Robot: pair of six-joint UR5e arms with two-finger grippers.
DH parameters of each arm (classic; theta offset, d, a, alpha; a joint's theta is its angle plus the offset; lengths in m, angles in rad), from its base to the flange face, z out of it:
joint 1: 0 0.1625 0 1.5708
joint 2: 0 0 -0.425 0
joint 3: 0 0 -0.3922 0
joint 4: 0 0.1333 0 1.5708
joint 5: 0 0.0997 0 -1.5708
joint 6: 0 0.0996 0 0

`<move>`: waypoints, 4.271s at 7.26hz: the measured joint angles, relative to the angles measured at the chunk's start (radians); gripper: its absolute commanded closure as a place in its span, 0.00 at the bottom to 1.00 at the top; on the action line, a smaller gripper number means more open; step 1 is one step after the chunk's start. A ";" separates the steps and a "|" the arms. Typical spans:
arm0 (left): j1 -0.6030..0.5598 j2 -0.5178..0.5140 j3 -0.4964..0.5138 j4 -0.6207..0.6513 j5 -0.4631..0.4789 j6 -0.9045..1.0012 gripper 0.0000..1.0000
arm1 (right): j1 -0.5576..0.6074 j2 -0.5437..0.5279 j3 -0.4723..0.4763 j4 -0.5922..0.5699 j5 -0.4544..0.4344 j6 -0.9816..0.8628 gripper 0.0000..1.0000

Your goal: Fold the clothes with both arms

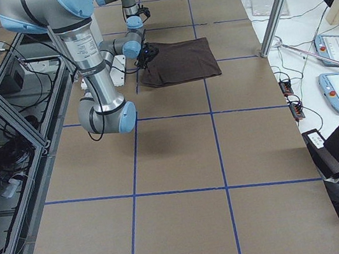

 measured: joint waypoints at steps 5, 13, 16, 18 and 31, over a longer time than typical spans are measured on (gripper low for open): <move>-0.259 -0.050 0.045 -0.003 -0.088 0.119 1.00 | 0.197 0.154 -0.128 0.025 0.028 -0.106 1.00; -0.499 -0.274 0.614 -0.335 -0.095 0.203 0.00 | 0.395 0.467 -0.766 0.267 0.047 -0.310 0.00; -0.626 -0.392 0.892 -0.465 -0.096 0.410 0.00 | 0.464 0.532 -0.942 0.379 0.049 -0.471 0.00; -0.659 -0.377 0.881 -0.465 -0.177 0.439 0.00 | 0.475 0.533 -0.914 0.333 0.075 -0.582 0.00; -0.727 -0.208 0.615 -0.376 -0.327 0.531 0.00 | 0.325 0.551 -0.875 -0.011 -0.064 -1.060 0.00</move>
